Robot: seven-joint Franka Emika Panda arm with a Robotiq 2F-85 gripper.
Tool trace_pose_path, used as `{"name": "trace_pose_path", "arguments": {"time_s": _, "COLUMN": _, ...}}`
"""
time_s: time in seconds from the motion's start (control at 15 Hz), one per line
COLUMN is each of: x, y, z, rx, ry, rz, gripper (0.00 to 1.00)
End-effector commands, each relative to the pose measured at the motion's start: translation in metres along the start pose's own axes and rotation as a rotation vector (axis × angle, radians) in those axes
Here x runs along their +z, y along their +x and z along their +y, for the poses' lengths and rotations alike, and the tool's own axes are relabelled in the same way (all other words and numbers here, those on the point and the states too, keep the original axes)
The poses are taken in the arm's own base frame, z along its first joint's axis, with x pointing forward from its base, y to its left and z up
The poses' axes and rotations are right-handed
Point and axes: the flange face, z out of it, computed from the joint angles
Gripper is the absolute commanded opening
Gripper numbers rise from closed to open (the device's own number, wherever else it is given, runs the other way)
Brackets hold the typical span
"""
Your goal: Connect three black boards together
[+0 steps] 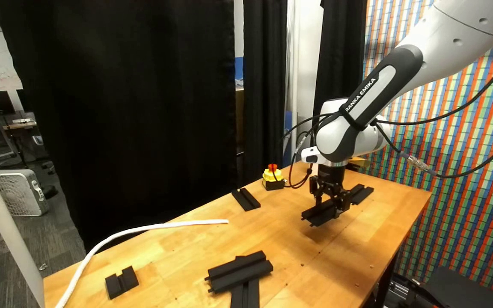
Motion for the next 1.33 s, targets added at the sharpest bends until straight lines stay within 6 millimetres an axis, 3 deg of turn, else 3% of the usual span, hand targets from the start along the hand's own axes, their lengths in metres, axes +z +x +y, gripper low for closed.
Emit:
{"name": "trace_pose_path", "arguments": {"time_s": 0.0, "x": -0.004, "y": -0.03, "z": -0.007, "rx": -0.019, "ry": 0.005, "rz": 0.007, "gripper": 0.46}}
{"name": "trace_pose_path", "arguments": {"time_s": 0.47, "x": 0.018, "y": -0.074, "z": -0.007, "rx": -0.023, "ry": 0.049, "rz": 0.012, "gripper": 0.46}}
{"name": "trace_pose_path", "arguments": {"time_s": 0.87, "x": 0.033, "y": -0.093, "z": 0.002, "rx": -0.071, "ry": 0.079, "rz": 0.014, "gripper": 0.46}}
{"name": "trace_pose_path", "arguments": {"time_s": 1.27, "x": 0.033, "y": -0.112, "z": 0.018, "rx": -0.12, "ry": 0.066, "rz": 0.016, "gripper": 0.46}}
